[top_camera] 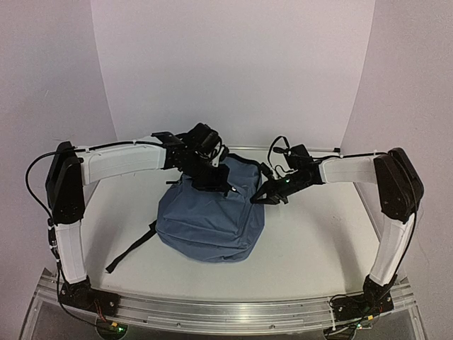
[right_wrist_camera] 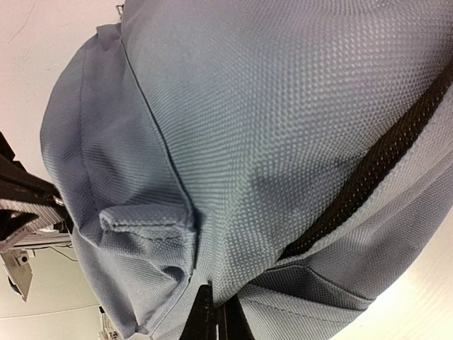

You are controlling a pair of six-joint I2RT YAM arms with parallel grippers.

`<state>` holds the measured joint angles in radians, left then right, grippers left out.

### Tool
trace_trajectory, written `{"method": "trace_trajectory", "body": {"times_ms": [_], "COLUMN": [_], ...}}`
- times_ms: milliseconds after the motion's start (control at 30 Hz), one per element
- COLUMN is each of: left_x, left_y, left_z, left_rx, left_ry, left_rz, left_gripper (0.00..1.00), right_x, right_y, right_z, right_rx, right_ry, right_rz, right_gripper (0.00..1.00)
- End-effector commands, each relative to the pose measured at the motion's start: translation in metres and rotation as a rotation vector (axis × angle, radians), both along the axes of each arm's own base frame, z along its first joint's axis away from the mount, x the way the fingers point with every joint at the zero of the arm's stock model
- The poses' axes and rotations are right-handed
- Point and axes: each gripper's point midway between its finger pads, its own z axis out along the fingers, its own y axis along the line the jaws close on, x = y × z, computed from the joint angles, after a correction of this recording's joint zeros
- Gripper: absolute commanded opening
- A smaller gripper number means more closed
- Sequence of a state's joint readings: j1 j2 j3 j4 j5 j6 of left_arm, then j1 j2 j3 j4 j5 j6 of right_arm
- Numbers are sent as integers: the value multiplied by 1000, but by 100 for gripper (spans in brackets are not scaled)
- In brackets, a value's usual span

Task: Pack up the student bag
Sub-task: Zip the student bag at the center of the board.

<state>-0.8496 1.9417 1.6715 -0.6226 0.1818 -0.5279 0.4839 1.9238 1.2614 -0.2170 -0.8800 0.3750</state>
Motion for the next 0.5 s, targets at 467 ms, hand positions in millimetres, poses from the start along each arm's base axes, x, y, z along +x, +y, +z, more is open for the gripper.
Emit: {"method": "trace_trajectory", "body": {"times_ms": [467], "left_x": [22], "left_y": [75], "left_z": [27], "left_rx": [57], "left_ry": [-69], "left_rz": [145], "left_gripper": [0], "right_x": [16], "right_y": [-59], "right_z": [7], "right_rx": [-124], "right_ry": [-117], "right_rz": [-58], "right_gripper": [0]}}
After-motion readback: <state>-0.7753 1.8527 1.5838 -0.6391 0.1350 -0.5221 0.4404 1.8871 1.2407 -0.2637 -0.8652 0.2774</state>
